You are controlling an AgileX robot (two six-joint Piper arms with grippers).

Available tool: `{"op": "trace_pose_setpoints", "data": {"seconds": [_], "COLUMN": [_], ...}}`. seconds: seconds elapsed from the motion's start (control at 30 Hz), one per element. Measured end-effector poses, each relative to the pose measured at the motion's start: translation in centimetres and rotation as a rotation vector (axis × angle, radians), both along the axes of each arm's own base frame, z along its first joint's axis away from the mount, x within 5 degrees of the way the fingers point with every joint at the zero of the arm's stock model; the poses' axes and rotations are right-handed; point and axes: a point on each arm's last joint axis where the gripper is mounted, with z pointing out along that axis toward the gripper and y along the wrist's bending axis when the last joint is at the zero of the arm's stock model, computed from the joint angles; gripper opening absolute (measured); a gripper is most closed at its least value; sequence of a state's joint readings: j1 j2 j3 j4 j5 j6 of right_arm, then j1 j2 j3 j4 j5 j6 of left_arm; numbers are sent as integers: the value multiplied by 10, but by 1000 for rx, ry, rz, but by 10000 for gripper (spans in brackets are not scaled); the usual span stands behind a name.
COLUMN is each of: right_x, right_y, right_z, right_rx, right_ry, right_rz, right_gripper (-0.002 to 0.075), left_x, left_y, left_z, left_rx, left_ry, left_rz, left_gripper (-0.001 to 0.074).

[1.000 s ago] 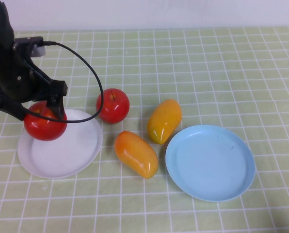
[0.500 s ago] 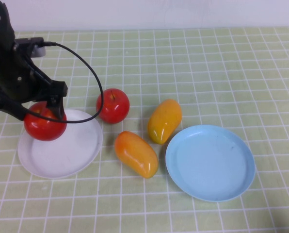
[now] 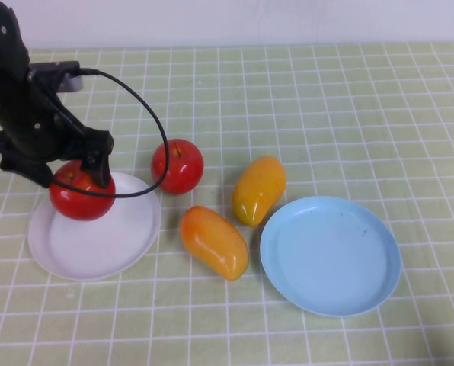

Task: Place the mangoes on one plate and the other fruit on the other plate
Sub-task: Put one type of fruit in the left plate

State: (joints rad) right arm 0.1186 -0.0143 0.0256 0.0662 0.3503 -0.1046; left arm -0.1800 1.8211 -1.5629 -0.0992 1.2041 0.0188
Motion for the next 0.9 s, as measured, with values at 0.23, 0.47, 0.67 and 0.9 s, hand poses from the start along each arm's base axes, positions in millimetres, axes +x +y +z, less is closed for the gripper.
{"op": "trace_pose_setpoints", "data": {"seconds": [0.23,0.47,0.67,0.9], "right_x": [0,0,0,0], "right_y": [0,0,0,0], "right_z": [0,0,0,0], "right_rx": [0,0,0,0], "right_ry": [0,0,0,0], "right_rz": [0,0,0,0], "right_gripper": [-16,-16,-16,-16], "left_x": [10,9,7,7], "left_y": [0,0,-1,-3], "left_z": [-22,-23,-20,-20], "left_rx": [-18,-14,-25,-53], "left_ry": [51,73,69,74], "left_rz": [6,4,6,20], "left_gripper": [666,666,666,666]}}
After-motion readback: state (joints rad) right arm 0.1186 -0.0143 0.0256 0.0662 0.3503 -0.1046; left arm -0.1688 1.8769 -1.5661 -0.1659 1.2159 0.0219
